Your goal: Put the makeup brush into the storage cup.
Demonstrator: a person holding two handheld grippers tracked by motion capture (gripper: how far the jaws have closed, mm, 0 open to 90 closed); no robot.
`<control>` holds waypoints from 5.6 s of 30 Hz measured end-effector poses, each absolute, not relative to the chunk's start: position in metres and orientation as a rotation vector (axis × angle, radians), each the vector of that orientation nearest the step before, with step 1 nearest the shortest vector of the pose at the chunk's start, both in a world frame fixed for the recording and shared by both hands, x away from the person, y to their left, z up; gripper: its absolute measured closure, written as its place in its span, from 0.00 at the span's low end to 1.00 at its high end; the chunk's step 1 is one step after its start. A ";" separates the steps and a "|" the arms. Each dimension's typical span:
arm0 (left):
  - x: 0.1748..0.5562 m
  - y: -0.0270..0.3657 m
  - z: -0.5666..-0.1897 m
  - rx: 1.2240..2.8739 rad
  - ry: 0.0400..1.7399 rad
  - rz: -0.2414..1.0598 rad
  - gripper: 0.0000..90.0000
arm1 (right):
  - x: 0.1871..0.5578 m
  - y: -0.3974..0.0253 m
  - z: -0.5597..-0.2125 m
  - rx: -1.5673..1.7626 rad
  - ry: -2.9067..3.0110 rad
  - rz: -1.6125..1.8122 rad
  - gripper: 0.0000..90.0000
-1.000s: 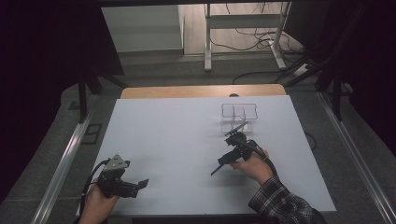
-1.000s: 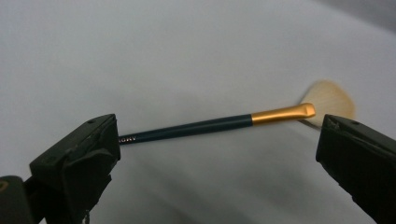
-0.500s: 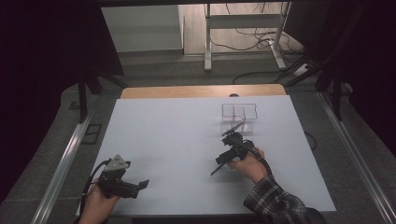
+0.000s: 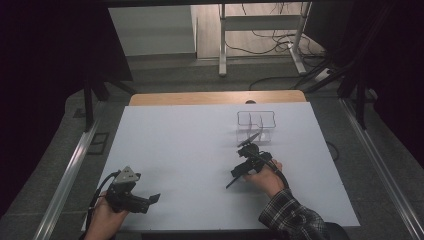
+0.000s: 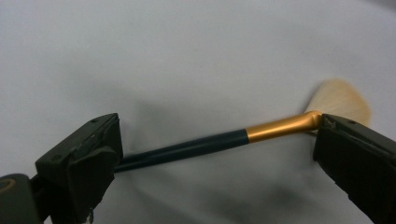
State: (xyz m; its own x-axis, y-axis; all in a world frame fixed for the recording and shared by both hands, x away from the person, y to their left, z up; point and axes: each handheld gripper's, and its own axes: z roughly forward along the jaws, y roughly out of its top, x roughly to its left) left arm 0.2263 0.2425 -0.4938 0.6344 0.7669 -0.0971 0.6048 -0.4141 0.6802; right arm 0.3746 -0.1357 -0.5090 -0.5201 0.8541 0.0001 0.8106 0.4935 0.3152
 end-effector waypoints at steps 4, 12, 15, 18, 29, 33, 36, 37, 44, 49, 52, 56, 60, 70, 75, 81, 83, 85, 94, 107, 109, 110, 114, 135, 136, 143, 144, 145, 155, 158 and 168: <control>0.226 0.242 -0.494 2.159 1.065 0.296 0.00 | 0.373 -0.134 -0.511 1.427 2.561 0.386 0.05; 0.226 0.241 -0.495 2.170 1.059 0.295 0.00 | 0.370 -0.131 -0.505 1.443 2.556 0.338 0.28; 0.226 0.240 -0.495 2.176 1.057 0.294 0.00 | 0.369 -0.134 -0.498 1.395 2.609 0.329 0.63; 0.226 0.240 -0.495 2.182 1.053 0.296 0.00 | 0.369 -0.137 -0.497 1.357 2.641 0.347 0.93; 0.226 0.241 -0.495 2.174 1.060 0.303 0.00 | 0.372 -0.143 -0.497 1.311 2.689 0.394 0.93; 0.226 0.241 -0.495 2.173 1.062 0.304 0.00 | 0.370 -0.145 -0.497 1.304 2.682 0.422 0.93; 0.226 0.242 -0.495 2.167 1.063 0.302 0.00 | 0.369 -0.147 -0.497 1.313 2.680 0.443 0.93; 0.226 0.242 -0.494 2.161 1.064 0.302 0.00 | 0.370 -0.148 -0.497 1.298 2.688 0.459 0.93; 0.226 0.242 -0.494 2.152 1.053 0.303 0.00 | 0.365 -0.152 -0.494 1.262 2.695 0.525 0.93; 0.226 0.242 -0.494 2.151 1.054 0.306 0.00 | 0.363 -0.157 -0.488 1.244 2.685 0.567 0.93; 0.226 0.242 -0.493 2.149 1.053 0.306 0.00 | 0.362 -0.159 -0.484 1.230 2.679 0.600 0.93; 0.225 0.242 -0.493 2.147 1.039 0.311 0.00 | 0.360 -0.160 -0.479 1.205 2.673 0.643 0.93; 0.225 0.242 -0.493 2.147 1.034 0.309 0.00 | 0.359 -0.162 -0.475 1.176 2.661 0.684 0.93; 0.225 0.241 -0.494 2.141 1.018 0.298 0.00 | 0.354 -0.175 -0.465 1.152 2.601 0.816 0.93; 0.225 0.241 -0.494 2.137 1.013 0.302 0.00 | 0.353 -0.180 -0.462 1.153 2.578 0.867 0.93; 0.225 0.241 -0.494 2.142 1.008 0.315 0.00 | 0.350 -0.181 -0.459 1.138 2.555 0.899 0.93; 0.225 0.242 -0.494 2.135 1.006 0.317 0.00 | 0.348 -0.181 -0.457 1.112 2.545 0.915 0.93; 0.225 0.243 -0.494 2.124 1.008 0.324 0.00 | 0.347 -0.180 -0.455 1.104 2.542 0.923 0.93; 0.224 0.242 -0.494 2.129 0.991 0.339 0.00 | 0.346 -0.184 -0.455 1.095 2.515 0.965 0.93; 0.224 0.241 -0.495 2.134 0.968 0.343 0.00 | 0.342 -0.184 -0.449 1.005 2.453 1.041 0.93; 0.225 0.241 -0.496 2.143 0.968 0.342 0.00 | 0.342 -0.187 -0.448 1.000 2.427 1.053 0.93; 0.225 0.241 -0.496 2.143 0.969 0.344 0.00 | 0.341 -0.187 -0.447 1.001 2.419 1.062 0.93; 0.225 0.243 -0.495 2.114 0.982 0.332 0.00 | 0.341 -0.189 -0.446 1.002 2.395 1.080 0.93; 0.225 0.245 -0.494 2.072 0.959 0.321 0.00 | 0.344 -0.197 -0.437 1.020 2.268 1.195 0.93; 0.225 0.245 -0.494 2.072 0.958 0.321 0.00 | 0.344 -0.197 -0.437 1.020 2.268 1.195 0.93; 0.225 0.246 -0.493 2.054 0.943 0.322 0.00 | 0.346 -0.194 -0.435 1.015 2.246 1.229 0.93; 0.225 0.246 -0.494 2.054 0.945 0.319 0.00 | 0.346 -0.193 -0.434 1.014 2.242 1.230 0.93; 0.225 0.246 -0.494 2.057 0.945 0.319 0.00 | 0.346 -0.193 -0.434 1.013 2.243 1.232 0.93; 0.225 0.245 -0.494 2.064 0.947 0.324 0.00 | 0.352 -0.192 -0.430 1.017 2.241 1.253 0.93; 0.225 0.245 -0.494 2.063 0.949 0.322 0.00 | 0.354 -0.192 -0.428 1.017 2.234 1.258 0.93; 0.225 0.245 -0.494 2.069 0.950 0.322 0.00 | 0.365 -0.189 -0.421 1.021 2.220 1.266 0.93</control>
State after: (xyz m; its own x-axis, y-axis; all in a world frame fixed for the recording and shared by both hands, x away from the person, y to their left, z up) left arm 0.2251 0.2451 -0.4945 0.6830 0.7238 -0.0984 0.5150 -0.3817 0.7675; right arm 0.3654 -0.1892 -0.4206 -0.6599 0.7510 0.0222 0.4014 0.3274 0.8554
